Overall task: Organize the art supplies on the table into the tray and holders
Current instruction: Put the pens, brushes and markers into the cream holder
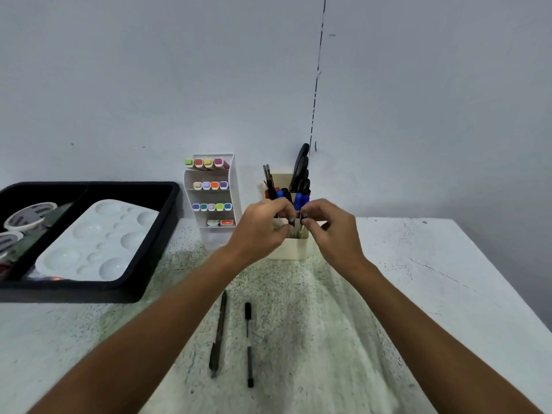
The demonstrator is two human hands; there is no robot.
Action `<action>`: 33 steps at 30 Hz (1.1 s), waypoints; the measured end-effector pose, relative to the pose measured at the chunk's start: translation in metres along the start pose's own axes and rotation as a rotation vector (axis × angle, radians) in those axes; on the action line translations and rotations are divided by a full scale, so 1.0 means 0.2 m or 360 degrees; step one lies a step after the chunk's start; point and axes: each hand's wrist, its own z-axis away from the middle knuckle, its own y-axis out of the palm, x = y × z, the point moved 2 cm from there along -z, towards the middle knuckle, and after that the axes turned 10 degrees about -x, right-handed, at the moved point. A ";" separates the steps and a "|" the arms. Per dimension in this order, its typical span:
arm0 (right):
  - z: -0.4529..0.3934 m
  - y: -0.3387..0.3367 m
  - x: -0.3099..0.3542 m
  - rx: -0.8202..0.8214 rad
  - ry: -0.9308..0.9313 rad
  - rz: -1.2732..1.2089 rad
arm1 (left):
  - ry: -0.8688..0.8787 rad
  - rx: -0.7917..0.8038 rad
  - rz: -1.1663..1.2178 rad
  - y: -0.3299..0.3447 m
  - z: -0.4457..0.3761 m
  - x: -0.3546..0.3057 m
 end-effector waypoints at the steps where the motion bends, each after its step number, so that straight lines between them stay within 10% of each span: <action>1: 0.01 0.01 -0.02 0.0034 -0.0007 0.0017 | -0.0022 0.0036 -0.0017 0.01 0.01 0.01; 33: 0.02 0.15 -0.15 0.0264 0.0177 0.0157 | -0.0204 0.0330 -0.0243 0.00 0.05 0.16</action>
